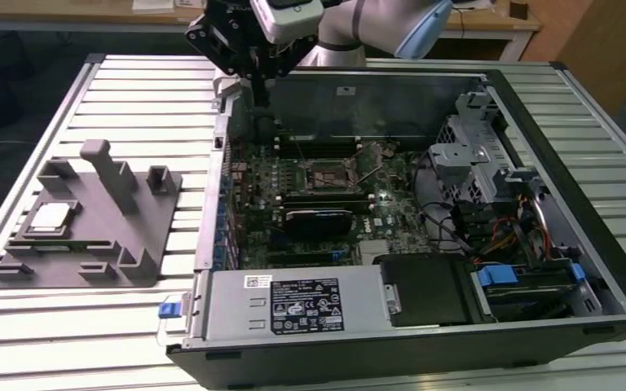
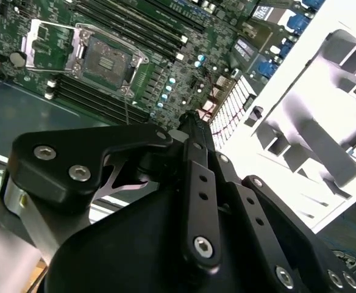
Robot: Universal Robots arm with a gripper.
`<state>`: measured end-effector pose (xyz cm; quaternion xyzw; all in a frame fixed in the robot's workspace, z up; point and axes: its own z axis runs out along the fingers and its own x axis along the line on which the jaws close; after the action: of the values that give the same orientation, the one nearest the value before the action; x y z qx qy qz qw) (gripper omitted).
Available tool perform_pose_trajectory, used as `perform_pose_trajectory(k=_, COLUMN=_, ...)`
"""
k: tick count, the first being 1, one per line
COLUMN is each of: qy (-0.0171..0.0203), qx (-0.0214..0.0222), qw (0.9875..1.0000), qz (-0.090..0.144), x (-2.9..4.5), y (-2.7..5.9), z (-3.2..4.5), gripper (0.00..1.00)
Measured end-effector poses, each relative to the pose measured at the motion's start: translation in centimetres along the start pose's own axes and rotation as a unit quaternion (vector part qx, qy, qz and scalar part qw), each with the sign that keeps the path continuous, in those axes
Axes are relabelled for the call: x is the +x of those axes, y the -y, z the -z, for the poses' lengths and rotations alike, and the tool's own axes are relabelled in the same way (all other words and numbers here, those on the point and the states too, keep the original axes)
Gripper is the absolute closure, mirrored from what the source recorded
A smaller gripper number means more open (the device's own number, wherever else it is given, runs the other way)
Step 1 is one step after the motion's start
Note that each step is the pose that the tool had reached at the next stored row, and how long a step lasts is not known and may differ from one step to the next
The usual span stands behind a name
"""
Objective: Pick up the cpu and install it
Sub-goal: 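Reach for the cpu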
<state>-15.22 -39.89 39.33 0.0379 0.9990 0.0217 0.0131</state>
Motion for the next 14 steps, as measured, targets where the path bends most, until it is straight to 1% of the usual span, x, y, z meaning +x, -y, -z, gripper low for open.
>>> perform_pose_trajectory(k=14, qy=0.0000, qx=0.0000, qw=1.0000, qz=0.000, x=2.43, y=0.18, z=0.07, gripper=0.89)
